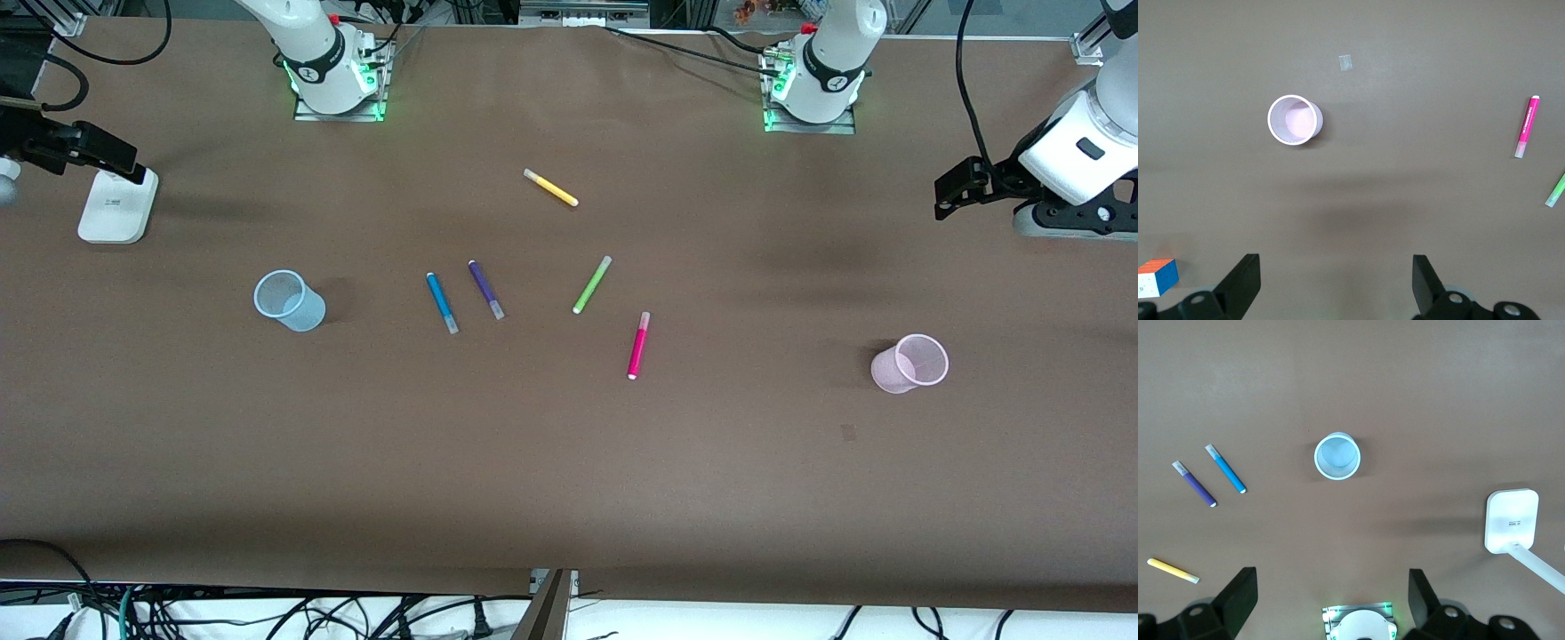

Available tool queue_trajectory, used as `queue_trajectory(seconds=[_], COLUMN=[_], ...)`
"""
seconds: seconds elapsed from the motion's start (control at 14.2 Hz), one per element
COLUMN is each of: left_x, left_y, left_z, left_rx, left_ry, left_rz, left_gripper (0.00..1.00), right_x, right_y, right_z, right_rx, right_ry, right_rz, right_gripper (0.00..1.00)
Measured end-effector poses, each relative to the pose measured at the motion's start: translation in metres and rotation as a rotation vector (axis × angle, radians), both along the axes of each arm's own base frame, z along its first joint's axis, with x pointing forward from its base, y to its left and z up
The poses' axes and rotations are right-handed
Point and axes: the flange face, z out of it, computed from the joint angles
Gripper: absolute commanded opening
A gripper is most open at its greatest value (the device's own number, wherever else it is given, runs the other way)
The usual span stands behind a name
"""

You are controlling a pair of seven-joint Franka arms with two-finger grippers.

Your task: Place pink and blue markers in matching cups

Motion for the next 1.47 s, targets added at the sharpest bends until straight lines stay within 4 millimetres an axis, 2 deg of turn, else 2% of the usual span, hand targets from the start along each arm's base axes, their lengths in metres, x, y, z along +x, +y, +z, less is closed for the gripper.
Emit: queue_trajectory(seconds=[0.49,0.63,0.77,0.84,1.12,1.26,1.47], left_x=[0.0,0.0,0.0,0.0,0.0,0.0,0.0], left_y=[0.0,0.0,0.0,0.0,0.0,0.0,0.0], left_z=[0.0,0.0,0.0,0.0,0.0,0.0,0.0], left_rx=[0.0,0.0,0.0,0.0,0.0,0.0,0.0], left_ry=[0.0,0.0,0.001,0.001,0.001,0.001,0.001], left_rz=[0.0,0.0,0.0,0.0,0.0,-0.001,0.0], left_gripper=[1.0,1.0,1.0,1.0,1.0,1.0,1.0], right_x=[0.002,0.012,0.031,0.041,0.073,0.084,0.088], right_y=[0.001,0.009,0.028,0.044,0.122,0.16,0.21], right_z=[-0.003,-0.022,-0.057,-0.077,-0.165,-0.211,-0.275], right_rx=[0.008,0.014,0.012,0.009,-0.008,-0.016,-0.03], right_ry=[0.005,0.041,0.079,0.101,0.149,0.148,0.162], right_rz=[0.001,0.012,0.043,0.068,0.186,0.24,0.306], right_gripper=[1.0,1.0,1.0,1.0,1.0,1.0,1.0])
